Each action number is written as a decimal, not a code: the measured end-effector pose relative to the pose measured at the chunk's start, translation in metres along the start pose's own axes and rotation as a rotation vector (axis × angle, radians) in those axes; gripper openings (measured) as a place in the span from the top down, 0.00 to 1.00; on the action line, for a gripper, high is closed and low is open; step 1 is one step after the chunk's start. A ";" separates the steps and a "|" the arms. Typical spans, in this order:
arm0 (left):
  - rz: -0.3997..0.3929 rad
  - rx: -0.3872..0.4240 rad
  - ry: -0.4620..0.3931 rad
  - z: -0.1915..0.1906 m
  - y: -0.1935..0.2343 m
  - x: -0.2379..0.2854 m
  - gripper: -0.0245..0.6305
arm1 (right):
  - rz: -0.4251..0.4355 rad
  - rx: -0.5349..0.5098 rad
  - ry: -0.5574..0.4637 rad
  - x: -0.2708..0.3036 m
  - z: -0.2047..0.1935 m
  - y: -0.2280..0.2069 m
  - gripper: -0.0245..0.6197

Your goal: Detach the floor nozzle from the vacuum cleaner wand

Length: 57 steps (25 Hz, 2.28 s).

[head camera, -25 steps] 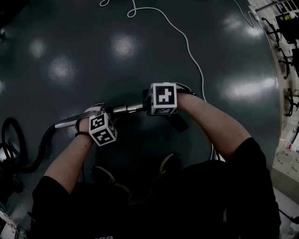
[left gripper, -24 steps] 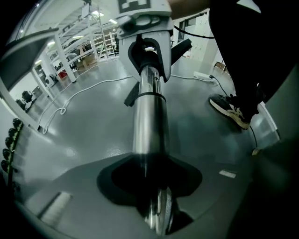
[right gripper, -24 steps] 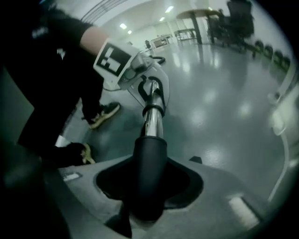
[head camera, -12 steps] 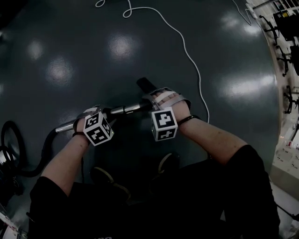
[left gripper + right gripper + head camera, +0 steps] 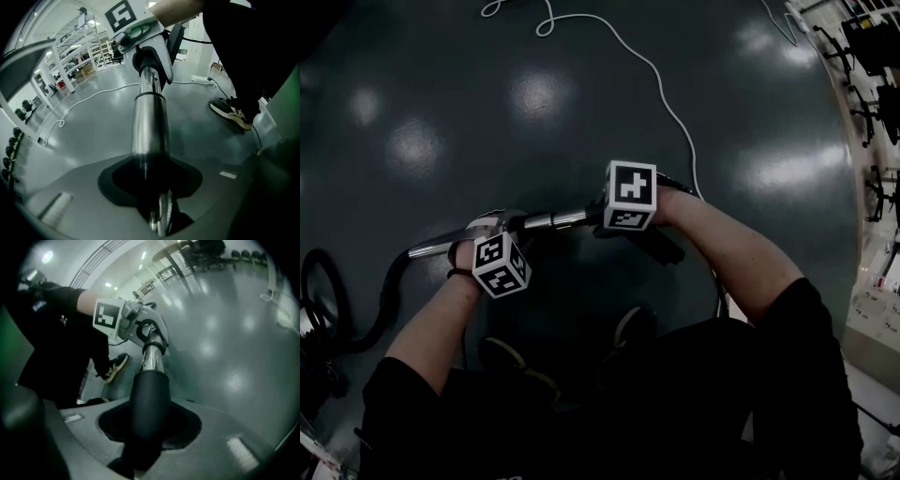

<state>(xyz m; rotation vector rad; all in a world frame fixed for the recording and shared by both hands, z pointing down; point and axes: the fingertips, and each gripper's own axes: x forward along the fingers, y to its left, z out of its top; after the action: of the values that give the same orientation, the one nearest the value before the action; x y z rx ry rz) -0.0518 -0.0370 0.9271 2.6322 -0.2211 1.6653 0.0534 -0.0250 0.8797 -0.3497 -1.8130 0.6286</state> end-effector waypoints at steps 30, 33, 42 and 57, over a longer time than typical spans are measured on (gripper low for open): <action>-0.111 -0.004 0.024 0.002 -0.012 0.013 0.75 | -1.037 -0.713 0.152 -0.016 -0.013 -0.046 0.78; -0.074 0.002 0.017 0.006 -0.007 0.016 0.75 | -0.954 -0.620 0.110 -0.011 -0.021 -0.049 0.79; -0.012 0.045 0.148 -0.046 -0.001 0.033 0.75 | -0.540 -0.144 -0.135 0.005 -0.079 -0.047 0.79; -0.036 0.035 0.288 -0.073 -0.019 0.068 0.74 | -0.679 -0.535 0.274 0.086 -0.130 -0.071 0.69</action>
<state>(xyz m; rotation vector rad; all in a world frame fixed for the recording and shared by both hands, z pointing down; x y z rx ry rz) -0.0861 -0.0186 1.0215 2.3622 -0.1372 2.0229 0.1527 -0.0061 1.0173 -0.1387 -1.6667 -0.3686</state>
